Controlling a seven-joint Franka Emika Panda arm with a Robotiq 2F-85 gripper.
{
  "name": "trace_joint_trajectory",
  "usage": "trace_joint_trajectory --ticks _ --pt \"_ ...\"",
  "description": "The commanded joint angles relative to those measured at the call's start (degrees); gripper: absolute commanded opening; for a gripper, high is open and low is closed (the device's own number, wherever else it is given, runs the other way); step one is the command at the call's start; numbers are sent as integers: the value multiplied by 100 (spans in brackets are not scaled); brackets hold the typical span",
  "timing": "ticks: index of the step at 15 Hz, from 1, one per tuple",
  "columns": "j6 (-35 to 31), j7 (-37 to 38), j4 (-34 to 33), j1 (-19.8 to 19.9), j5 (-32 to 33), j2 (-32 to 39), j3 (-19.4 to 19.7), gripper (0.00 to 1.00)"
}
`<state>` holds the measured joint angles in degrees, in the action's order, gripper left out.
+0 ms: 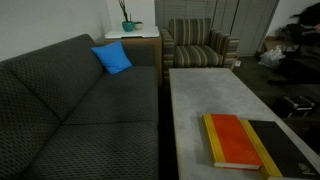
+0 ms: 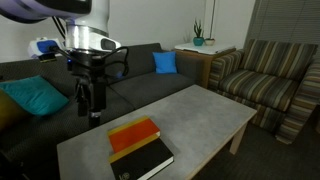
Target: Open the book cover on the right
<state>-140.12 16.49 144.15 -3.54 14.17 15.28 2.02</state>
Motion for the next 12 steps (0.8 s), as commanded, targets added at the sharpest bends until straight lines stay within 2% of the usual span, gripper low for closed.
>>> trace_joint_trajectory --ticks 1,2,3,4,12 --pt "-234 564 -549 -188 1012 638 514 100" --pt "-235 779 -796 -243 1363 865 700 100" --pt "-132 468 -352 -150 885 360 446 100" --pt "-143 530 -462 -165 966 481 534 100" --pt "-135 519 -451 -202 930 463 487 100"
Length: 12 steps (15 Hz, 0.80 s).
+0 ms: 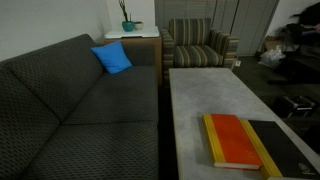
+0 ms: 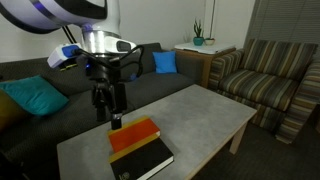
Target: Open the book cover on the right
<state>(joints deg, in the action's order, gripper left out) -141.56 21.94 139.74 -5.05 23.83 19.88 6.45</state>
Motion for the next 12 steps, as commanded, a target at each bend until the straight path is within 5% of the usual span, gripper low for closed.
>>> trace_joint_trajectory --ticks 1,4,12 --pt "9 -26 -10 -51 -36 3 43 100" --pt "5 36 -14 -67 -34 7 46 100" --pt "-552 868 230 -299 1757 286 573 100"
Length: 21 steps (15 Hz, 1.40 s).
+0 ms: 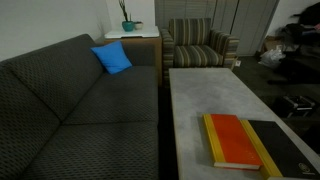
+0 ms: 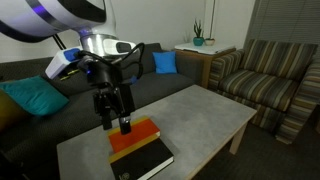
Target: Open the book cover on the right
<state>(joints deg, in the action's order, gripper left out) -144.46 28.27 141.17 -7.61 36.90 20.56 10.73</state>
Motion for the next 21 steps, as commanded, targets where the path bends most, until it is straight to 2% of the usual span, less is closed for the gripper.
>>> trace_joint_trajectory --ticks 1,2,3,9,13,16,19,20,21 --pt "-238 352 57 -74 532 352 121 100" --pt "-159 474 3 -98 524 483 78 100" --pt "-51 243 37 16 370 222 36 100" --pt "-59 561 -40 -172 518 507 117 100" --pt "-419 958 -674 -75 998 1111 397 100" --pt "-628 1001 -1402 33 1248 1644 518 100" --pt "-612 619 -2288 266 975 2279 439 100" --pt "-518 232 -2548 506 620 2462 233 100" --pt "-515 663 -1995 103 864 2005 514 100"
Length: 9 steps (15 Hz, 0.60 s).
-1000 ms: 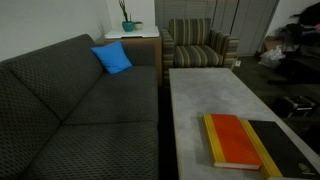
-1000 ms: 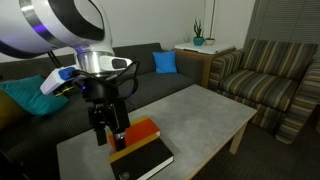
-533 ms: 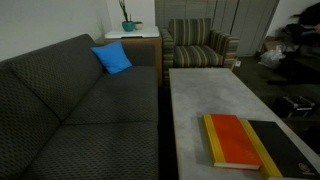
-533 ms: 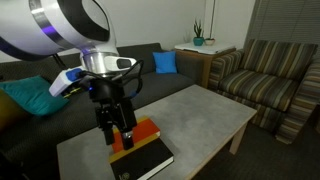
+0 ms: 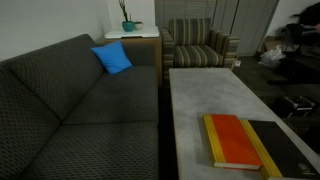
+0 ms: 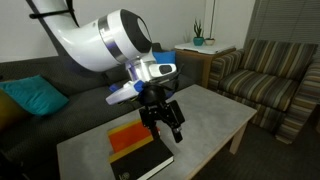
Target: Open the book cover on the right
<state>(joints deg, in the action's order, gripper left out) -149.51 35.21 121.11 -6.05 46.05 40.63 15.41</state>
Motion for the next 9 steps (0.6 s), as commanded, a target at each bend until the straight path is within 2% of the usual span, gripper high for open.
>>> trace_joint_trajectory --ticks 1,4,9 --pt "-30 -247 -223 8 -257 198 19 100" --pt "-52 -394 -513 109 -390 494 -22 100" --pt "-53 -396 -532 109 -394 504 -34 100"
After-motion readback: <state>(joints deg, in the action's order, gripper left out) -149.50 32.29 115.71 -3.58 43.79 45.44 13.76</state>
